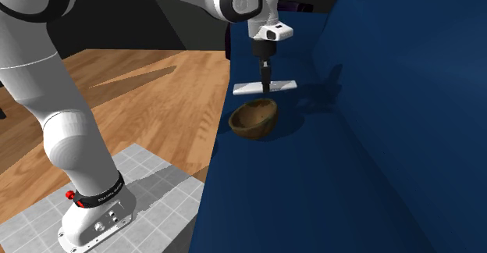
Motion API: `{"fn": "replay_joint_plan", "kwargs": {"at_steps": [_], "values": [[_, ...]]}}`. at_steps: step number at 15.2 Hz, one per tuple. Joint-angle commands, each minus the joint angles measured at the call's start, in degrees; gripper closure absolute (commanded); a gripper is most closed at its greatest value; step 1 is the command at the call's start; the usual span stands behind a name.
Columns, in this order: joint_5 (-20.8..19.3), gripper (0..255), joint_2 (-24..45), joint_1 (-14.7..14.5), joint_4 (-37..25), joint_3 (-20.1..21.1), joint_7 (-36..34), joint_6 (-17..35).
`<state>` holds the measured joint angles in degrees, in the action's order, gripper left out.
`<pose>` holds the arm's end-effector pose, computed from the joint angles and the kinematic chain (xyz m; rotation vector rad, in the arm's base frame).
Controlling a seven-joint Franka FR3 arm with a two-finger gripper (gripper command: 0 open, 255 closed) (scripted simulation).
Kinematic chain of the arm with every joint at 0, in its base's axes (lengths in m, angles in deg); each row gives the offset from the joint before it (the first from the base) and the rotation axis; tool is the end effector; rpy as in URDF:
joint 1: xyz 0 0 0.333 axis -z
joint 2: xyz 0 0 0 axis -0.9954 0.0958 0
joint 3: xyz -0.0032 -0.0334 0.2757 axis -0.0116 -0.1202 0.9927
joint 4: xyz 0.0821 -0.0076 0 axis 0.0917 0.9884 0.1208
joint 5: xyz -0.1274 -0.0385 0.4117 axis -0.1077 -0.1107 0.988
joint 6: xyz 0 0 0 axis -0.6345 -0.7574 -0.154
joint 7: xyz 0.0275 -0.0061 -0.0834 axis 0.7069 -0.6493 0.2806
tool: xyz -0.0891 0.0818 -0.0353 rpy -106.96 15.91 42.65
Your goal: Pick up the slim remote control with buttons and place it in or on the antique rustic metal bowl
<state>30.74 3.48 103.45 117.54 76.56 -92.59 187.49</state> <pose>0.4984 -0.3212 0.4392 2.6863 -1.5296 0.1247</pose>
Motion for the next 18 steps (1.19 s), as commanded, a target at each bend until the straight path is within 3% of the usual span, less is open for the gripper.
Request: {"fn": "replay_joint_plan", "kwargs": {"at_steps": [1,7,14,15,18], "values": [[-0.05,255,-0.04,-0.03,1.69,0.04,-0.19,1.70],[0.07,255,0.95,0.03,5.10,-0.06,-0.23,6.07],[0.07,255,0.95,0.03,5.10,-0.06,-0.23,6.07],[0.07,0,0.95,0.03,5.09,-0.06,-0.22,6.07],[0.07,0,0.96,0.03,5.09,-0.06,-0.22,6.07]]}}
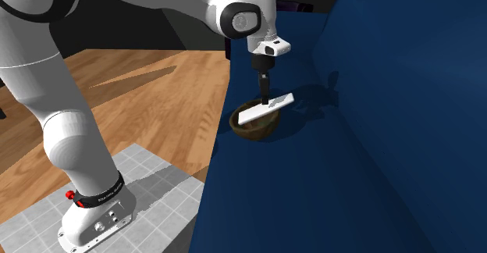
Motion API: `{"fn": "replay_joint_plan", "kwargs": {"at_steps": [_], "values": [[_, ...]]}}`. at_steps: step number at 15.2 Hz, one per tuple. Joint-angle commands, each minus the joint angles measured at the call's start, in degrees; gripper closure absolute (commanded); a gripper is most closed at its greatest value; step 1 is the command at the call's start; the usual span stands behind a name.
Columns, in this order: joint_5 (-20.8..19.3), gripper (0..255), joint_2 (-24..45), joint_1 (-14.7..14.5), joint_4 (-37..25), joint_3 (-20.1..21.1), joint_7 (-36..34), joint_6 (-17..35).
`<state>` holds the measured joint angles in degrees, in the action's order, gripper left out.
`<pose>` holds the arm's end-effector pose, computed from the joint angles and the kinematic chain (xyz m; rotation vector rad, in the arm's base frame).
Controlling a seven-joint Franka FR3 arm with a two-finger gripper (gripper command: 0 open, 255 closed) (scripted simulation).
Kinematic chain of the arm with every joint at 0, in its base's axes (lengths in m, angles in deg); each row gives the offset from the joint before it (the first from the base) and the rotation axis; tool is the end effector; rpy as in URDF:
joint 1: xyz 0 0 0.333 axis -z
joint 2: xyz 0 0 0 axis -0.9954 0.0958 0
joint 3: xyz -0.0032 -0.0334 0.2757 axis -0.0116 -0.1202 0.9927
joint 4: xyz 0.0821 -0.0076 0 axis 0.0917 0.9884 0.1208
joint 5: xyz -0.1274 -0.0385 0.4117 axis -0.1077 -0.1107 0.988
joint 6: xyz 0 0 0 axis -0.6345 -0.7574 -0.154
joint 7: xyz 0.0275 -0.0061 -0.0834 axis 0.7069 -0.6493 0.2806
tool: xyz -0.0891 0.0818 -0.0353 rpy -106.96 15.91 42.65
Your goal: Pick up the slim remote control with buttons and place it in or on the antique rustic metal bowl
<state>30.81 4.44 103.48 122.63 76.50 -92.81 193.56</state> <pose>0.4957 -0.3185 0.3935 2.6864 -1.5295 0.1260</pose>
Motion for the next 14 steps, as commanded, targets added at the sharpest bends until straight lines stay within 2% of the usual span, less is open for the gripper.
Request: {"fn": "replay_joint_plan", "kwargs": {"at_steps": [1,2,6,14], "values": [[0.00,0,0.00,0.00,0.00,0.00,0.00,0.00],[0.00,0,0.00,0.00,0.00,0.00,0.00,0.00],[-0.35,0,-2.15,-0.23,-4.92,0.33,-0.29,-7.05],[-0.35,0,-2.15,-0.23,-4.92,0.33,-0.29,-7.05]]}}
